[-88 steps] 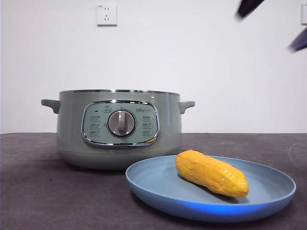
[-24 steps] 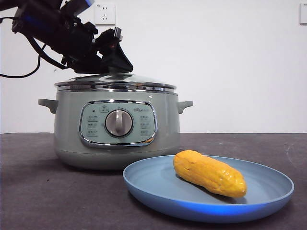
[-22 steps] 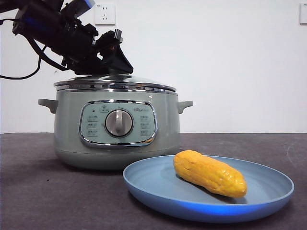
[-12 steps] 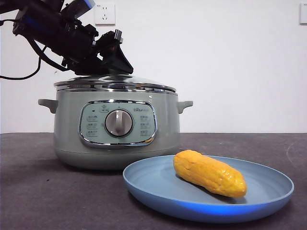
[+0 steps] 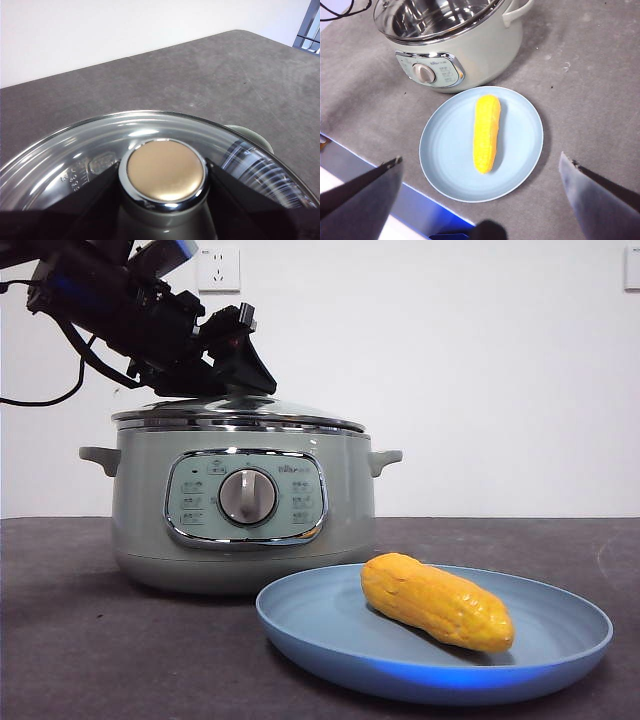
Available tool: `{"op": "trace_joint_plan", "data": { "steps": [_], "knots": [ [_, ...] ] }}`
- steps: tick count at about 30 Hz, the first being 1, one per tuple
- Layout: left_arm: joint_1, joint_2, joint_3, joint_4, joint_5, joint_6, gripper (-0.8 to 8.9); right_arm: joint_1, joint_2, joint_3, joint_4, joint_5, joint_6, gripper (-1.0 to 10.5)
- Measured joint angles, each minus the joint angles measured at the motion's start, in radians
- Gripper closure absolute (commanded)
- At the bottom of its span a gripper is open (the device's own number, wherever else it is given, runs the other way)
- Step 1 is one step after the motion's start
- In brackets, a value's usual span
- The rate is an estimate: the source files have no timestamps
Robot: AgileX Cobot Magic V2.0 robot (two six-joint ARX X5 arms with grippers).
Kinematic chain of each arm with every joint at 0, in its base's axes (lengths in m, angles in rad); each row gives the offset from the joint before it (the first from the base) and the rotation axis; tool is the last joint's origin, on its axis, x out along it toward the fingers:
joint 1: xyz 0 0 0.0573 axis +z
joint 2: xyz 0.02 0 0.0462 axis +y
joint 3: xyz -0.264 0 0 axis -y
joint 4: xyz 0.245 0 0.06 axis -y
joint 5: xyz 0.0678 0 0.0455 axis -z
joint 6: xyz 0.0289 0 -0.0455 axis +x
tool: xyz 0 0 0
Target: Take the corn out from the steamer,put the corn on the plate,close the lid
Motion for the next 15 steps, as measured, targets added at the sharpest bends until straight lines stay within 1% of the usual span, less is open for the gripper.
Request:
{"op": "trace_joint_plan", "data": {
  "steps": [11, 15],
  "knots": [
    [-0.002, 0.000, 0.000, 0.002, 0.000, 0.000, 8.22, 0.000, 0.000, 0.000, -0.026, 0.000, 0.000, 3.5],
    [-0.012, 0.002, 0.000, 0.028, -0.002, 0.000, 8.22, 0.000, 0.000, 0.000, -0.039, 0.000, 0.000, 3.5]
  ]
}}
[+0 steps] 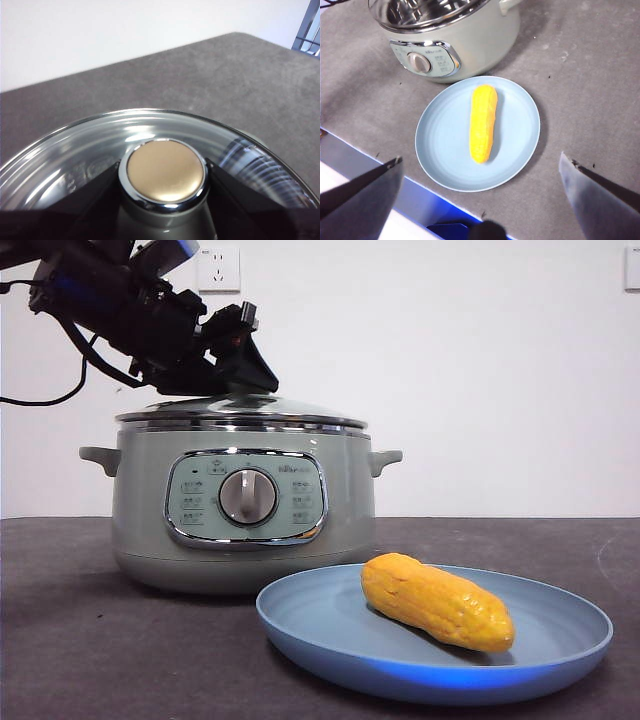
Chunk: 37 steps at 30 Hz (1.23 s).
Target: Take the corn out from the steamer,put the corn on the plate,close the lid
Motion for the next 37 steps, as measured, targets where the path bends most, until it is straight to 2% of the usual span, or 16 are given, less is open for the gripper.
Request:
{"op": "trace_joint_plan", "data": {
  "steps": [4, 13, 30, 32, 34, 35, 36, 37],
  "knots": [
    [-0.011, 0.000, 0.000, 0.026, -0.002, 0.000, 8.22, 0.000, 0.000, 0.000, -0.002, 0.000, 0.000, 3.5],
    [-0.006, 0.001, 0.000, -0.018, -0.029, 0.004, 8.22, 0.000, 0.000, 0.000, -0.006, 0.000, 0.000, 3.5],
    [-0.008, 0.054, 0.020, 0.001, -0.001, -0.005, 8.12, 0.000, 0.000, 0.000, -0.015, -0.001, 0.005, 3.5],
    [-0.008, 0.053, 0.024, -0.014, -0.001, -0.005, 7.47, 0.000, 0.000, 0.000, -0.015, -0.001, 0.006, 3.5],
    [-0.008, 0.052, 0.029, -0.027, -0.001, -0.004, 5.99, 0.000, 0.000, 0.000, -0.015, -0.001, 0.007, 3.5],
    [-0.008, 0.052, 0.031, -0.034, -0.001, -0.004, 4.93, 0.000, 0.000, 0.000, -0.015, -0.001, 0.007, 3.5],
    [-0.008, 0.051, 0.033, -0.040, -0.001, -0.004, 4.39, 0.000, 0.000, 0.000, -0.015, -0.001, 0.007, 3.5],
    [-0.008, 0.051, 0.035, -0.045, -0.001, -0.004, 4.27, 0.000, 0.000, 0.000, -0.015, -0.001, 0.007, 3.5]
  ]
}}
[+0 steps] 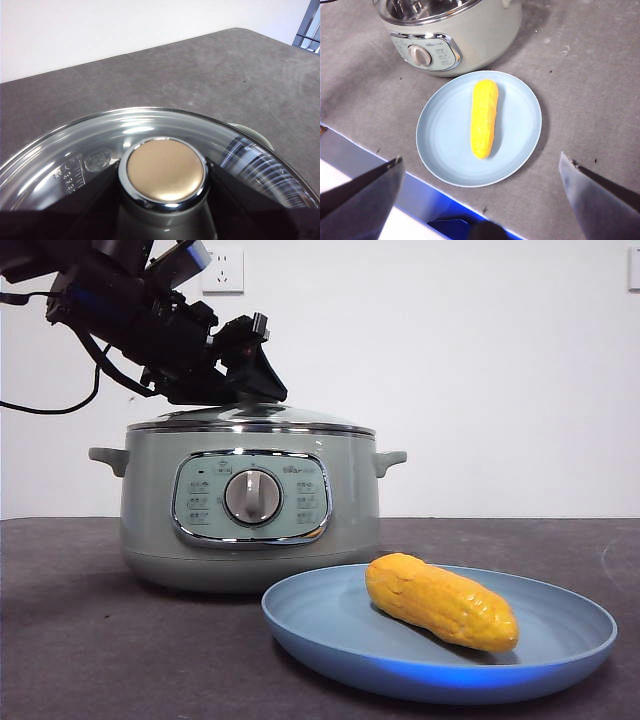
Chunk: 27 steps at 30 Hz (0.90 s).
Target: Take the corn out from the steamer,put the corn on the plate,close the lid
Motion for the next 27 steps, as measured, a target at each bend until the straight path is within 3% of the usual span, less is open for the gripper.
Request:
{"op": "trace_joint_plan", "data": {
  "steps": [19, 27],
  "knots": [
    [-0.002, -0.160, -0.010, -0.153, 0.006, 0.009, 4.27, 0.000, 0.000, 0.000, -0.017, 0.000, 0.000, 3.5],
    [-0.002, -0.410, -0.010, -0.428, 0.039, -0.027, 4.38, 0.000, 0.000, 0.000, -0.018, 0.000, 0.000, 3.5]
  ]
}}
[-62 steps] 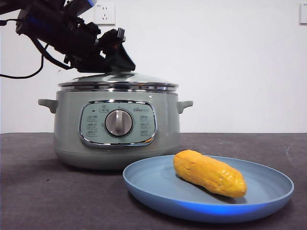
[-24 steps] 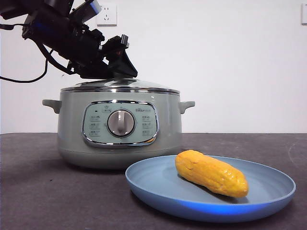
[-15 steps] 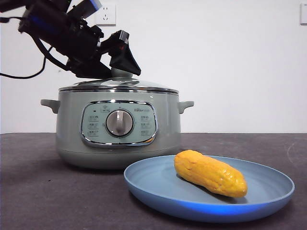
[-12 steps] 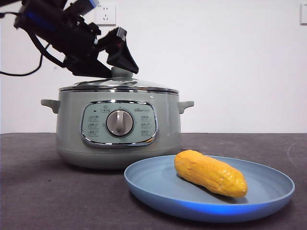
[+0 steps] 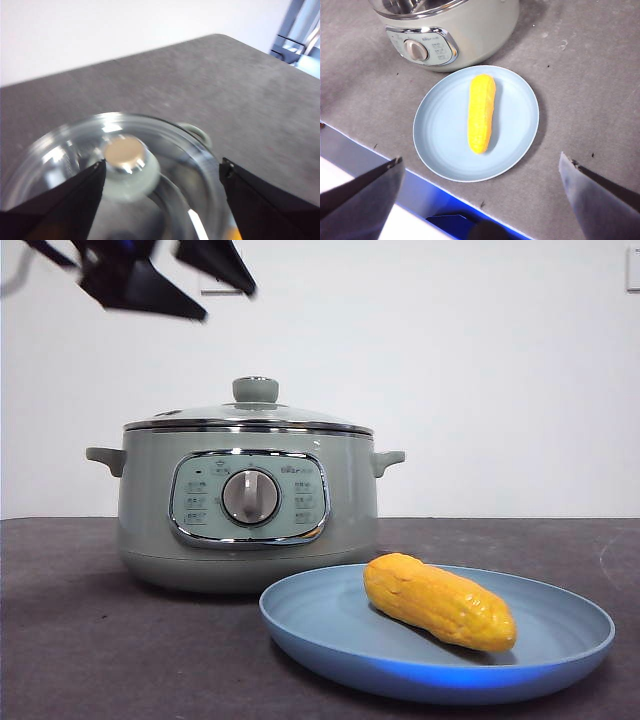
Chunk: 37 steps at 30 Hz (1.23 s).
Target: Take the corn out from the steamer,put the corn on the plate,close the lid
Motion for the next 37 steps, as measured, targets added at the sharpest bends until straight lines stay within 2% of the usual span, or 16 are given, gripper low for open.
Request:
{"op": "trace_joint_plan", "data": {
  "steps": [5, 9, 10, 12, 15, 16, 19, 20, 37],
  "knots": [
    [0.000, -0.168, 0.000, -0.252, 0.092, -0.008, 4.41, 0.000, 0.000, 0.000, 0.000, 0.000, 0.000, 3.5],
    [0.000, -0.254, 0.000, -0.429, 0.122, -0.012, 4.44, 0.000, 0.000, 0.000, 0.000, 0.000, -0.001, 3.5],
    [0.000, -0.270, 0.000, -0.470, 0.122, -0.013, 4.67, 0.000, 0.000, 0.000, 0.000, 0.000, -0.001, 3.5],
    [0.000, -0.295, 0.000, -0.546, 0.122, -0.014, 5.84, 0.000, 0.000, 0.000, 0.000, 0.000, -0.001, 3.6],
    [0.000, -0.310, 0.000, -0.631, 0.122, -0.014, 7.95, 0.000, 0.000, 0.000, 0.000, 0.000, 0.000, 5.2],
    [0.000, -0.311, 0.000, -0.650, 0.122, -0.014, 8.32, 0.000, 0.000, 0.000, 0.000, 0.000, 0.000, 6.0],
    [0.000, -0.310, 0.000, -0.695, 0.122, -0.014, 8.22, 0.000, 0.000, 0.000, 0.000, 0.000, 0.000, 9.3],
    [0.000, -0.310, 0.000, -0.702, 0.122, -0.014, 8.22, 0.000, 0.000, 0.000, 0.000, 0.000, 0.000, 9.6],
    [0.000, -0.310, 0.000, -0.691, 0.118, -0.014, 8.17, 0.000, 0.000, 0.000, -0.001, 0.003, -0.001, 9.5]
  ]
}}
